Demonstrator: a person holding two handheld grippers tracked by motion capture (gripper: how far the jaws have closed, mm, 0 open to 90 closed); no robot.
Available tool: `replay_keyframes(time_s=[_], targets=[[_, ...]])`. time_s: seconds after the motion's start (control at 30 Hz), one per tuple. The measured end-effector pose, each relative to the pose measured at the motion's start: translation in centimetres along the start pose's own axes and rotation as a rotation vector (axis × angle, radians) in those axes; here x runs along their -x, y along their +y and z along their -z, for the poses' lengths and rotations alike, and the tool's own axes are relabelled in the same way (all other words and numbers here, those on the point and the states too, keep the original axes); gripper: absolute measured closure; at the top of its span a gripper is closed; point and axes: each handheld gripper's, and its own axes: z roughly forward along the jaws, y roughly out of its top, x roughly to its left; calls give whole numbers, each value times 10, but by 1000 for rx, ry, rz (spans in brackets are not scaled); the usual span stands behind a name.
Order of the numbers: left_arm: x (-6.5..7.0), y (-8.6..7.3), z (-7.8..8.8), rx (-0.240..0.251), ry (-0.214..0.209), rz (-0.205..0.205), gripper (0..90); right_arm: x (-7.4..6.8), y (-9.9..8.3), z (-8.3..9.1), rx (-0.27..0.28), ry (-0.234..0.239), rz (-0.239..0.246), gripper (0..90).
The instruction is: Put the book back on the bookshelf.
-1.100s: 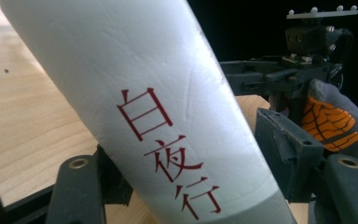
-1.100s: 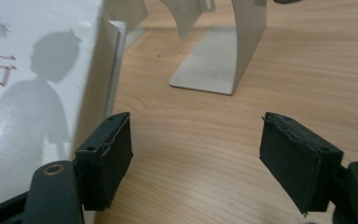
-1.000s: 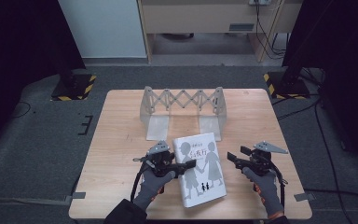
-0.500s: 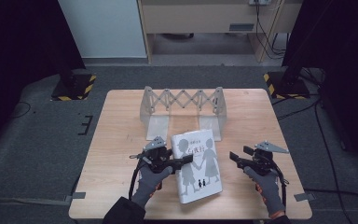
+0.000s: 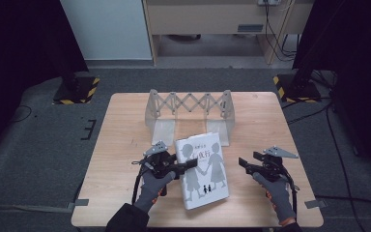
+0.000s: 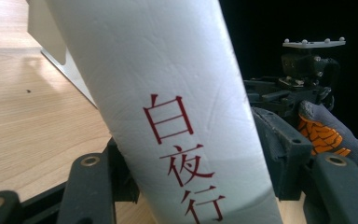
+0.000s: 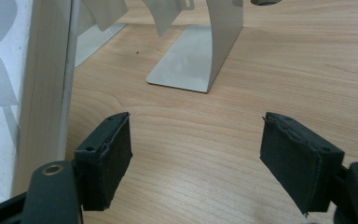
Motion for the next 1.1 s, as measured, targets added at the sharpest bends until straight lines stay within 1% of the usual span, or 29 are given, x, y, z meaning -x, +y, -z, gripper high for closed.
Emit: replay_keyframes(time_s=[0.07, 0.1, 0.13, 0.17, 0.2, 0.23, 0.27, 0.33, 0.37, 0.4, 0.43, 0.47, 0.5, 0.57, 0.63, 0.67, 0.7, 0.73, 0.8, 0.83, 0.87, 0.9, 0.93, 1.07, 1.1], targets=[[1, 0, -1, -3, -3, -2, 400, -1, 0, 0, 0, 1, -2, 249], [4, 1, -2, -5, -6, -26, 403, -1, 0, -1, -3, 4, 2, 248], [4, 1, -2, -5, -6, -26, 405, -1, 0, -1, -3, 4, 2, 248], [6, 2, -2, -7, -3, -39, 405, -1, 0, -1, -4, 7, 1, 246], [10, 4, -3, -9, 1, -68, 407, -1, 0, -1, -1, 7, -4, 247], [10, 4, -3, -9, 1, -68, 407, -1, 0, -1, -1, 7, -4, 247], [14, 7, -5, -11, 5, -86, 409, -1, 0, 1, 0, 9, -6, 250], [16, 9, -6, -10, 5, -85, 423, 0, 1, 2, 9, 5, -3, 252], [17, 10, -7, 0, 6, -79, 423, 0, 1, 2, 9, 5, -3, 252], [17, 12, -7, 5, 8, -86, 432, 0, 1, 2, 11, 3, -2, 253], [19, 15, -7, 18, 33, -102, 439, 1, 1, 3, 15, 1, -6, 260], [19, 15, -7, 18, 33, -102, 439, 1, 1, 3, 15, 1, -6, 260], [19, 17, -6, 20, 43, -113, 439, 2, 1, 3, 15, 2, -7, 264], [18, 20, -4, 28, 50, -115, 446, 2, 1, 3, 18, 0, -4, 268], [16, 19, -2, 26, 30, -105, 448, 3, 1, 4, 19, 2, -7, 271], [15, 18, 1, 22, 16, -108, 448, 2, 1, 4, 19, 2, -8, 271], [15, 15, 4, 19, -7, -104, 447, 2, 1, 3, 18, 1, -3, 273], [15, 14, 4, 18, -15, -99, 445, 2, 1, 2, 15, 3, -4, 272], [15, 13, 4, 14, -17, -95, 439, 1, 1, 2, 11, 4, 0, 273], [15, 12, 1, 9, -6, -92, 408, 0, 1, 1, 11, 4, 3, 273], [15, 12, 1, 9, -6, -92, 391, 0, 1, 1, 13, 6, 1, 274], [15, 12, -1, 5, -7, -86, 377, 0, 1, 2, 13, 8, 2, 275], [13, 11, -4, 11, -20, -75, 372, 0, 1, 2, 13, 9, 1, 276], [14, 12, -4, 11, -21, -77, 412, 1, 1, 2, 12, 10, -4, 277], [13, 12, -3, 9, -30, -78, 412, 1, 1, 2, 11, 10, -6, 277]])
